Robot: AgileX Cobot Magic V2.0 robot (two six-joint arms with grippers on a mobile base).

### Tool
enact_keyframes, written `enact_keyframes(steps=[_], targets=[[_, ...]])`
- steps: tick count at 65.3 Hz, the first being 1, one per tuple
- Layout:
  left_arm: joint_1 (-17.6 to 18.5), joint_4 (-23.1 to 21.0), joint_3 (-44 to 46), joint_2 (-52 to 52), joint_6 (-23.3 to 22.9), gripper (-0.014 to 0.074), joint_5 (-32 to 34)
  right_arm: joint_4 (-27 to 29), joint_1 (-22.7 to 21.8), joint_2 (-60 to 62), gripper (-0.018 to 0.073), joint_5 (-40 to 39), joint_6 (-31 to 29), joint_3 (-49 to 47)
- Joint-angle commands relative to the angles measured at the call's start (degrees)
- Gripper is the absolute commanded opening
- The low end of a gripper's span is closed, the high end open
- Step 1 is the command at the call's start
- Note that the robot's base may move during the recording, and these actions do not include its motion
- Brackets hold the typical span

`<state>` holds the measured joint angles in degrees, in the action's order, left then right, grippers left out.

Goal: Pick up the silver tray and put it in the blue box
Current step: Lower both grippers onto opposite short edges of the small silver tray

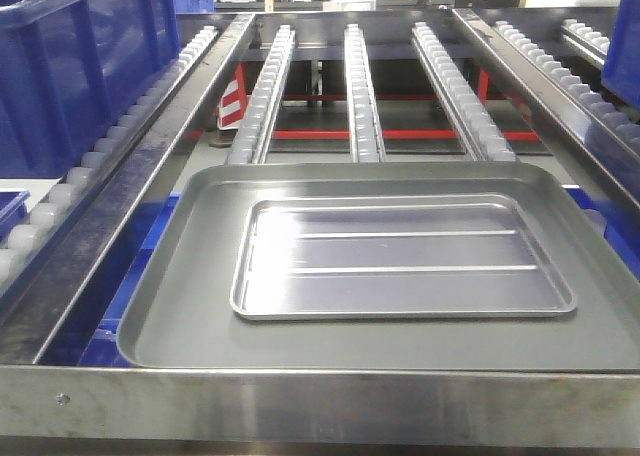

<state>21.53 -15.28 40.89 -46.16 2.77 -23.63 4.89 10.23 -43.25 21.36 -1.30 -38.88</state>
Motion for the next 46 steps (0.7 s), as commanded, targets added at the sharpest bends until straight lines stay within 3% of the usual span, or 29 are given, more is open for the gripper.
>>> enact_keyframes(steps=[1, 11, 15, 39, 46], targets=[[5.8, -2.9, 4.0, -5.0, 0.1, 0.0347, 4.6, 0.4, 4.2, -4.7, 0.0480, -3.0, -0.2, -2.7], [16.8, -4.2, 7.4, -15.2, 0.1, 0.0344, 10.2, 2.3, 9.6, -13.1, 0.0480, -2.1, -0.2, -3.2], [19.0, -4.2, 8.8, -18.7, 0.1, 0.0344, 10.4, 4.5, 9.7, -15.7, 0.0480, 0.0, -0.2, -4.6], [19.4, 1.4, 24.5, -33.6, -0.4, 0.0347, -3.9, 4.8, 7.9, -31.9, 0.0480, 13.5, 3.2, -16.9], [19.4, 5.1, 29.4, -37.4, -6.6, 0.0347, -9.2, 4.7, 6.1, -35.5, 0.0480, 14.3, 4.1, -19.2]])
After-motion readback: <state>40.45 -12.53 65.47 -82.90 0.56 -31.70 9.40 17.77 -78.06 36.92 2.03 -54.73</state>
